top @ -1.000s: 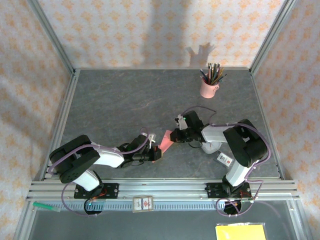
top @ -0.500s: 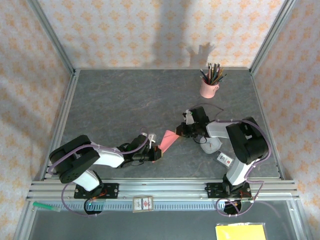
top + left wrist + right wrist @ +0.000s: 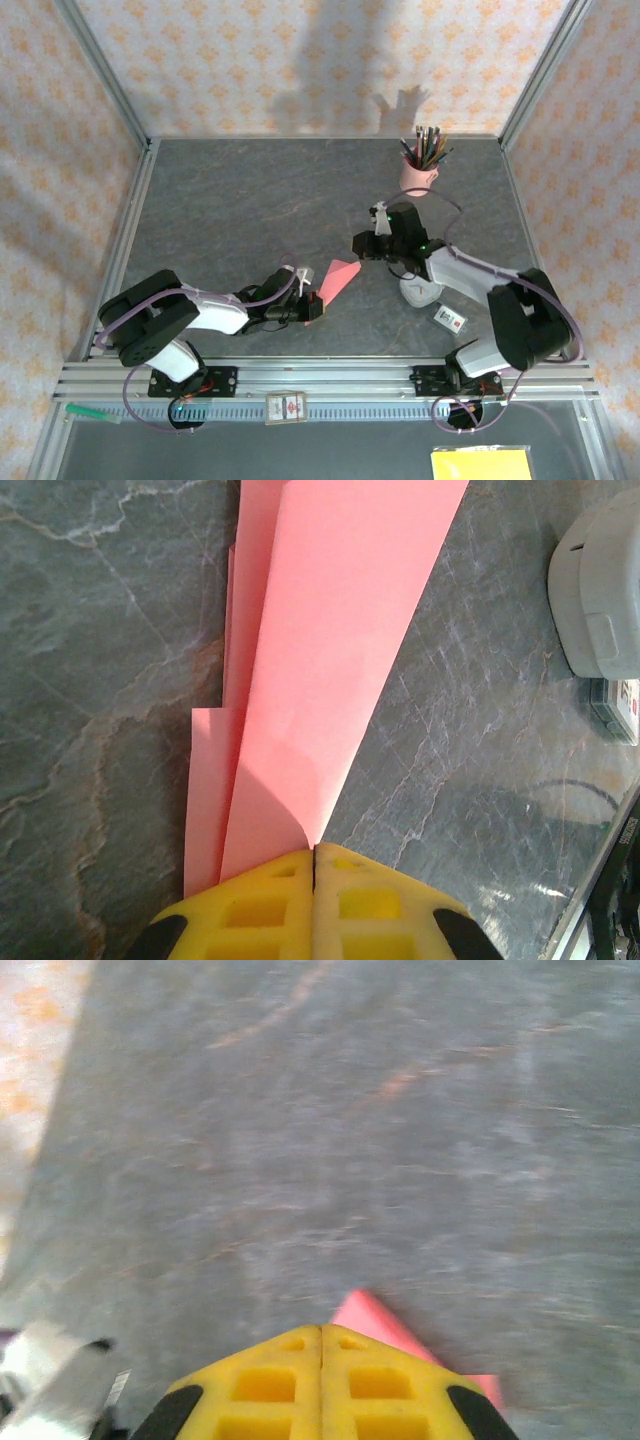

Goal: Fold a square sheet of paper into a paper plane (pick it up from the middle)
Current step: Perform the fifth fold on the wing at the bottom-center of the table.

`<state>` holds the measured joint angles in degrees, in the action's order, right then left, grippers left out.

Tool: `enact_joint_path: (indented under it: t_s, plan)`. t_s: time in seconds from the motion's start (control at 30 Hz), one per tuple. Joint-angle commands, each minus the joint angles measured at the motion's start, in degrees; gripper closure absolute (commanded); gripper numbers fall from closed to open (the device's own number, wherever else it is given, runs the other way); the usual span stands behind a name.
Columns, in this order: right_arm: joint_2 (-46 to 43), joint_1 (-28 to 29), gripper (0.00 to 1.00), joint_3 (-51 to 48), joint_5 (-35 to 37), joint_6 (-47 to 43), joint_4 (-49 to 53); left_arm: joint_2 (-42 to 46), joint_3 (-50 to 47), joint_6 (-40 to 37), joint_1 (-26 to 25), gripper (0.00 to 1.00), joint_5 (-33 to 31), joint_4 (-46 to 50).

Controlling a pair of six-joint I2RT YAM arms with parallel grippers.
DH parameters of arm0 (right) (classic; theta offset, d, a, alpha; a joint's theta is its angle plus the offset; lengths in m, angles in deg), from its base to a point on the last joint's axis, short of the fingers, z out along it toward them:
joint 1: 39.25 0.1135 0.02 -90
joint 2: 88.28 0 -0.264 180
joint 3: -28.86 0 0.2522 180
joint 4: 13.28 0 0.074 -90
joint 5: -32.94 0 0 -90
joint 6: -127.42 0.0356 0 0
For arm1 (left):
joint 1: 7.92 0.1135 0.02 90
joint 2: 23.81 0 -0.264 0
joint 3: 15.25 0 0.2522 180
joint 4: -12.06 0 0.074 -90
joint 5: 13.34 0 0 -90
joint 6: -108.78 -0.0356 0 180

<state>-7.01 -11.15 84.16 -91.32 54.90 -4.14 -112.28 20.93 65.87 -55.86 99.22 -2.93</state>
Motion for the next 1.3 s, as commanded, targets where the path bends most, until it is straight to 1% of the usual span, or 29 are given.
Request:
enact_joint_path:
  t_s: [0.0, 0.17, 0.23, 0.37, 0.63, 0.9, 1.13, 1.27]
  plan:
    - [-0.02, 3.45, 0.94, -3.15, 1.05, 2.39, -0.8, -1.71, -1.87, 0.55, 0.23, 1.0, -0.73, 12.62]
    - [5.39, 9.57, 0.94, -3.57, -0.63, 4.15, -4.38, -1.63, -1.24, 0.11, 0.22, 1.0, -0.85, 13.45]
    - [7.46, 10.48, 0.94, -4.05, -0.84, 4.82, -6.11, -1.7, -1.19, 0.11, 0.29, 1.0, -0.88, 13.3]
    - [11.23, 10.58, 0.95, -4.76, 0.2, 4.31, -7.55, -1.37, -0.84, 0.09, 0.27, 1.0, -0.83, 13.46]
    - [16.47, 10.46, 0.97, -5.64, 3.78, 2.44, -4.34, 1.04, 0.63, 0.1, 0.28, 1.0, 0.41, 14.55]
    - [19.5, 10.49, 0.98, -5.1, 6.73, 3.75, 0.34, 4.71, -3.05, 1.93, -0.04, 1.0, 2.72, 14.49]
    - [21.28, 10.49, 0.99, -4.18, 7.53, 4.28, 2.33, 8.99, -5.54, 2.14, -0.86, 1.0, 2.66, 17.85]
    - [21.99, 10.4, 0.99, -3.61, 7.76, 4.43, 2.95, 10.73, -6.92, 2.73, -2.33, 1.0, 2.83, 19.25]
